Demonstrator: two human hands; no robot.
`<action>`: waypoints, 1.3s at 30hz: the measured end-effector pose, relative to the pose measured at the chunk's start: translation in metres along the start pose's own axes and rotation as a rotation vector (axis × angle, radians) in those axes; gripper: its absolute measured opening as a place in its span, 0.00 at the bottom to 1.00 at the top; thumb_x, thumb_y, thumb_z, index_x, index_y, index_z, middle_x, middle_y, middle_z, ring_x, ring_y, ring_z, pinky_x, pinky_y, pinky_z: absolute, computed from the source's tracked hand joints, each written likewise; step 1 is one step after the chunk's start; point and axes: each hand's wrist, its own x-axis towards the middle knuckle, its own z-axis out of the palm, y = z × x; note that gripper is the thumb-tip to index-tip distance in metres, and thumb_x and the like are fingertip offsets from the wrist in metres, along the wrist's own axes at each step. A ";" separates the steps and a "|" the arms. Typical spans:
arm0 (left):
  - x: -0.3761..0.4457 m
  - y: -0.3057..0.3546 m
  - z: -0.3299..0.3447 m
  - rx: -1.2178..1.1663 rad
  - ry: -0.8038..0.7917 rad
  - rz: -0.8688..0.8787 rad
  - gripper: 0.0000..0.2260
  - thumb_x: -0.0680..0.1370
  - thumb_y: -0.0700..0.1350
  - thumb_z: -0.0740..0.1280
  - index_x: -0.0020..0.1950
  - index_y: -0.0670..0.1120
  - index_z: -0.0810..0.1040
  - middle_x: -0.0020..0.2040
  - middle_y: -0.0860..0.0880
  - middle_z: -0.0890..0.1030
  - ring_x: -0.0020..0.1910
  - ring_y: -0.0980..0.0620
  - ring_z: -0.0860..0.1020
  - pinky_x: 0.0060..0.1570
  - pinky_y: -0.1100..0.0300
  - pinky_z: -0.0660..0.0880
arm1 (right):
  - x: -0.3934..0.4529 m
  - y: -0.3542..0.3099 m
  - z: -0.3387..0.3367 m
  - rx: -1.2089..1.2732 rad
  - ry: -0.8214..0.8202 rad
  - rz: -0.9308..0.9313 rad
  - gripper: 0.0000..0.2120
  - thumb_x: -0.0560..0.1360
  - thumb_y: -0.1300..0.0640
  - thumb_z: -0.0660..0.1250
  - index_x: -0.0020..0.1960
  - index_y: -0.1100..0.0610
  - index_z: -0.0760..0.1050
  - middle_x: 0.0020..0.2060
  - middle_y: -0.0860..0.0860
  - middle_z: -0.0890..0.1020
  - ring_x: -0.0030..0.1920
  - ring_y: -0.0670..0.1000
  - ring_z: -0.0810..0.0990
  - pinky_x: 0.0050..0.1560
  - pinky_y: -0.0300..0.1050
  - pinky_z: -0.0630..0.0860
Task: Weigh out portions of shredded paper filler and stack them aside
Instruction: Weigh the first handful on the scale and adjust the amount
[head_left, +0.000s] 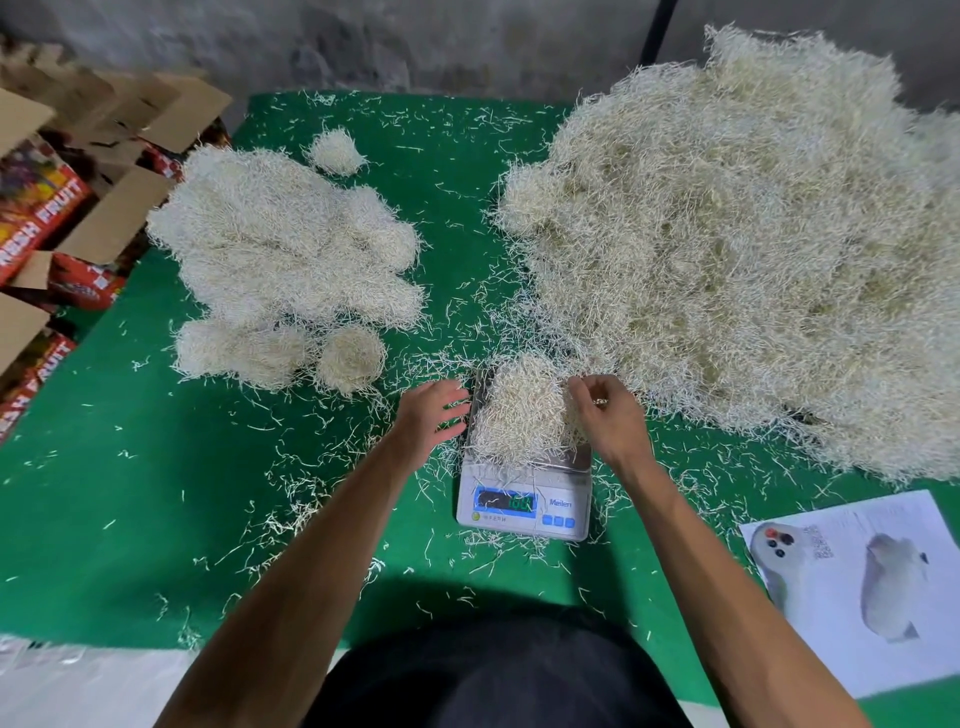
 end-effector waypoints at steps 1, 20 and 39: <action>0.000 -0.001 0.000 -0.006 0.003 0.001 0.18 0.86 0.43 0.57 0.74 0.36 0.67 0.71 0.37 0.74 0.69 0.38 0.74 0.68 0.42 0.72 | 0.000 0.000 0.000 -0.003 0.002 0.009 0.14 0.82 0.40 0.63 0.54 0.51 0.74 0.47 0.47 0.82 0.35 0.39 0.81 0.30 0.29 0.76; -0.004 0.014 0.036 0.009 -0.037 -0.163 0.31 0.79 0.63 0.65 0.78 0.51 0.63 0.74 0.41 0.69 0.64 0.40 0.75 0.50 0.45 0.81 | -0.004 -0.009 0.013 0.048 -0.118 0.073 0.28 0.82 0.38 0.62 0.73 0.55 0.69 0.46 0.48 0.82 0.38 0.46 0.83 0.35 0.41 0.80; -0.007 0.065 0.057 -0.176 -0.079 -0.028 0.49 0.64 0.51 0.83 0.78 0.41 0.61 0.75 0.41 0.69 0.73 0.43 0.69 0.73 0.42 0.66 | 0.008 -0.076 0.008 0.077 -0.124 -0.185 0.10 0.80 0.62 0.69 0.46 0.48 0.79 0.35 0.44 0.81 0.31 0.39 0.78 0.34 0.34 0.74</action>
